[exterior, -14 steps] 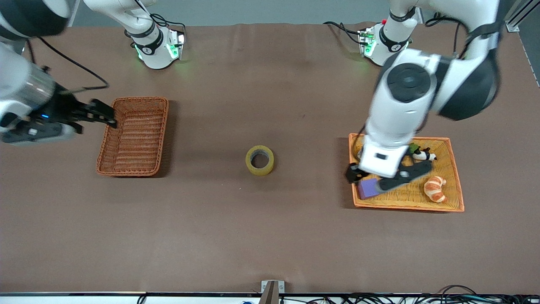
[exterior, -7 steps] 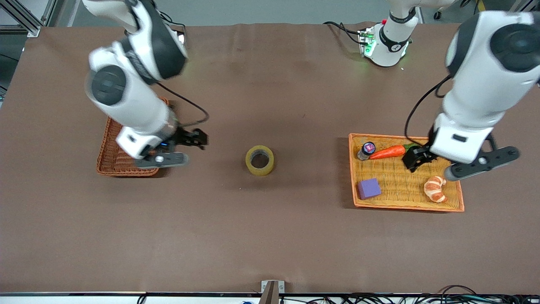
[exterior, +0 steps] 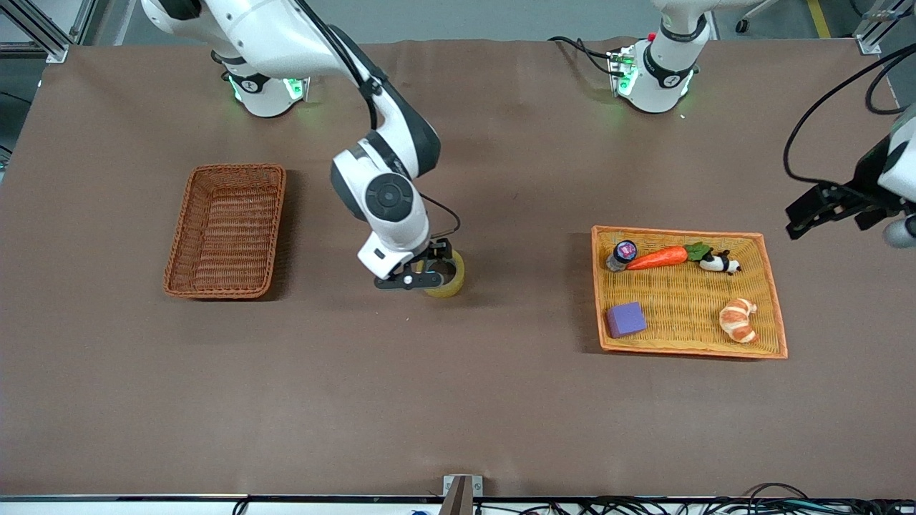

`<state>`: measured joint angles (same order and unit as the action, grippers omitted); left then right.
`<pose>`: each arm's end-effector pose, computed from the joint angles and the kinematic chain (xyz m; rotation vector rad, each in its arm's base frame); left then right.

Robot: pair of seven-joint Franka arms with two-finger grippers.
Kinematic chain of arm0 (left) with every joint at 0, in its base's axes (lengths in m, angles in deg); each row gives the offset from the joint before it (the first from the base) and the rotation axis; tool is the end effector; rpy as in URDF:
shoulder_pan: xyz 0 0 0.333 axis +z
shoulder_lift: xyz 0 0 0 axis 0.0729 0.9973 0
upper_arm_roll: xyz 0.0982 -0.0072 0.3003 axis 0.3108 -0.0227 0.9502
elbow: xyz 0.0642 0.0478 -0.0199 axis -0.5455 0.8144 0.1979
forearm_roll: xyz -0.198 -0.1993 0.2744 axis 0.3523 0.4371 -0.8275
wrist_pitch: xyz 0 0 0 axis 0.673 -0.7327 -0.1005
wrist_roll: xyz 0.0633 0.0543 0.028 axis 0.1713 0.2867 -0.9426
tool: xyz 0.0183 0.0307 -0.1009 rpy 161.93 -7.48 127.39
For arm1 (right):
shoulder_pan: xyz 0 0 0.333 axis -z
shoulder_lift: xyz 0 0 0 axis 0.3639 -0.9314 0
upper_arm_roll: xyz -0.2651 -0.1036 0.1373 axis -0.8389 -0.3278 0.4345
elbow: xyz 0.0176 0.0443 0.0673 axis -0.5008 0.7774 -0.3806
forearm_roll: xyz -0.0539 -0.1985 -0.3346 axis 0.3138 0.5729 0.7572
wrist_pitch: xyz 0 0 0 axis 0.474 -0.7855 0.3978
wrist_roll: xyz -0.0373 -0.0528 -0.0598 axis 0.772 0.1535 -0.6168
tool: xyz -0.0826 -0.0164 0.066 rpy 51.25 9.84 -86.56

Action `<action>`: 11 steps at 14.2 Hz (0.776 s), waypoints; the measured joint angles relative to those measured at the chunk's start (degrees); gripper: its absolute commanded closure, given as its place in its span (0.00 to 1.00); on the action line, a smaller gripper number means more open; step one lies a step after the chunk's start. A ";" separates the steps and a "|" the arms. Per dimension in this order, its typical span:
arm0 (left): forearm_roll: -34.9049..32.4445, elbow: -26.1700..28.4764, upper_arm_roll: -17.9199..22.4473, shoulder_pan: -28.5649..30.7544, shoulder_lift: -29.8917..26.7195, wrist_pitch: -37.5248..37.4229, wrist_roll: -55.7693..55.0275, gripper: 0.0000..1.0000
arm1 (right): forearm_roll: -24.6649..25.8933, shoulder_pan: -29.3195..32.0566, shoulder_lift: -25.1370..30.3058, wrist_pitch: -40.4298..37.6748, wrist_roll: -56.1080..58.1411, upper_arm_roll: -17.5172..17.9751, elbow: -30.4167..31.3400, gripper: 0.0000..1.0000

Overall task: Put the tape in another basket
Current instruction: 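Grasp the tape roll with the right gripper while the left gripper withdraws, then carry the tape roll over the brown wicker basket with the right gripper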

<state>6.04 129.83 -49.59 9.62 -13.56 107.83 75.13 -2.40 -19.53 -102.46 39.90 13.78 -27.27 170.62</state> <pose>0.5836 -0.0359 0.6404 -3.0859 -0.1285 -0.1467 0.5430 0.4429 0.2600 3.1297 0.0907 -0.1174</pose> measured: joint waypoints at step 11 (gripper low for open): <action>4.57 3.87 6.01 -2.26 -3.79 -1.02 9.55 0.00 | 5.37 -1.72 -4.36 10.97 -1.81 -0.03 3.74 0.47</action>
<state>10.61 133.70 -43.57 7.36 -17.35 106.81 84.68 2.97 -21.25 -106.82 50.87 11.97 -27.30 174.36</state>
